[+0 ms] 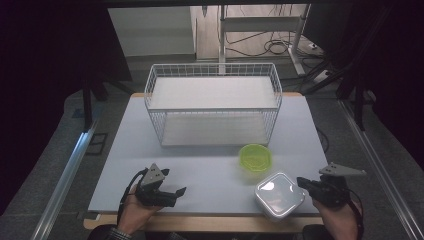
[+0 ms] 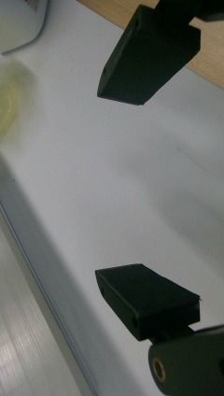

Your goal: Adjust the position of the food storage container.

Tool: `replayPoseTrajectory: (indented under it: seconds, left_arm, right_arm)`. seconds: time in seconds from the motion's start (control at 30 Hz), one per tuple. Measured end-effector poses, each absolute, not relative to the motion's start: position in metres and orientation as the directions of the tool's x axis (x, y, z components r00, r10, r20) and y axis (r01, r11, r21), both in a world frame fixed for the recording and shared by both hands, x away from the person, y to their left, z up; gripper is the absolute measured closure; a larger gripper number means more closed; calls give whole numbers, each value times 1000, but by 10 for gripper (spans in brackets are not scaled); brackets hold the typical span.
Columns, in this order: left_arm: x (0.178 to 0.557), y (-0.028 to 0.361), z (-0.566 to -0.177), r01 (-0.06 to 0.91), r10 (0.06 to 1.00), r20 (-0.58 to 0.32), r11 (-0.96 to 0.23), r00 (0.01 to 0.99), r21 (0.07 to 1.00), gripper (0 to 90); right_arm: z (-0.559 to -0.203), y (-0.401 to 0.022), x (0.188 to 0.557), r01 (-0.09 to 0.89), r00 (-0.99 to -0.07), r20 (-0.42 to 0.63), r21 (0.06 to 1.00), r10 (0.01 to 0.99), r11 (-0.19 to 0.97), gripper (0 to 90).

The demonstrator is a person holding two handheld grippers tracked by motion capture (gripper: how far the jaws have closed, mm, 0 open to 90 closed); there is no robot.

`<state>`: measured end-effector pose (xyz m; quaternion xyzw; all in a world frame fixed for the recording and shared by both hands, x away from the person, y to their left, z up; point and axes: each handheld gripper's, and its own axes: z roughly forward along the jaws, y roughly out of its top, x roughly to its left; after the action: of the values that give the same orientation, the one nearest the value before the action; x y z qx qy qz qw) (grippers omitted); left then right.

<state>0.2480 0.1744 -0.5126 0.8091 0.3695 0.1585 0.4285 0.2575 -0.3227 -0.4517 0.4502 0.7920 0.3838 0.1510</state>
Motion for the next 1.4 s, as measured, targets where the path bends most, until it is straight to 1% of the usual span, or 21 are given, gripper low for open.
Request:
replayPoseTrajectory:
  seconds: [0.1,0.27,0.4,0.43,0.6,0.67,0.87,0.9,0.93,0.97,1.07,1.2,1.23,1.4]
  left_arm:
    - [248,173,-513,467,732,-62,-363,678,806,134]
    - [247,172,-513,464,729,-59,-368,682,806,142]
    - [247,171,-513,464,725,-59,-374,686,803,155]
    - [246,169,-513,465,721,-58,-380,690,800,164]
    - [244,165,-513,462,710,-58,-392,702,796,210]
    - [243,162,-512,465,705,-66,-391,706,794,247]
    - [237,149,-511,463,675,-78,-413,734,784,413]
    - [236,146,-511,468,667,-92,-410,739,783,413]
    - [236,144,-511,471,661,-102,-410,743,781,451]
    - [235,140,-512,477,650,-117,-411,751,777,513]
    - [234,133,-514,483,627,-137,-425,767,765,587]
    - [231,124,-515,481,599,-154,-436,786,760,715]
    - [229,118,-515,478,582,-164,-439,796,761,734]
    - [227,106,-517,482,557,-192,-438,808,759,826]
  right_arm:
    - [-457,-333,245,612,-530,102,734,842,296,897]
    - [-465,-348,239,639,-490,98,716,866,281,897]
    - [-470,-350,236,654,-498,122,703,859,279,896]
    - [-473,-347,234,659,-508,144,699,849,276,896]
    - [-475,-345,231,666,-500,157,698,852,262,896]
    - [-476,-344,230,671,-501,171,696,848,257,896]
    - [-480,-333,228,677,-530,197,684,825,272,896]
    - [-480,-332,228,676,-535,199,684,821,275,895]
    - [-481,-328,228,678,-544,208,681,813,279,896]
    - [-481,-324,228,676,-555,218,680,803,284,895]
    - [-483,-317,229,676,-569,228,677,790,291,896]
    - [-488,-306,231,681,-593,239,658,769,320,895]
    - [-489,-304,232,681,-599,241,655,764,327,895]
    - [-491,-286,234,668,-636,248,652,731,360,895]
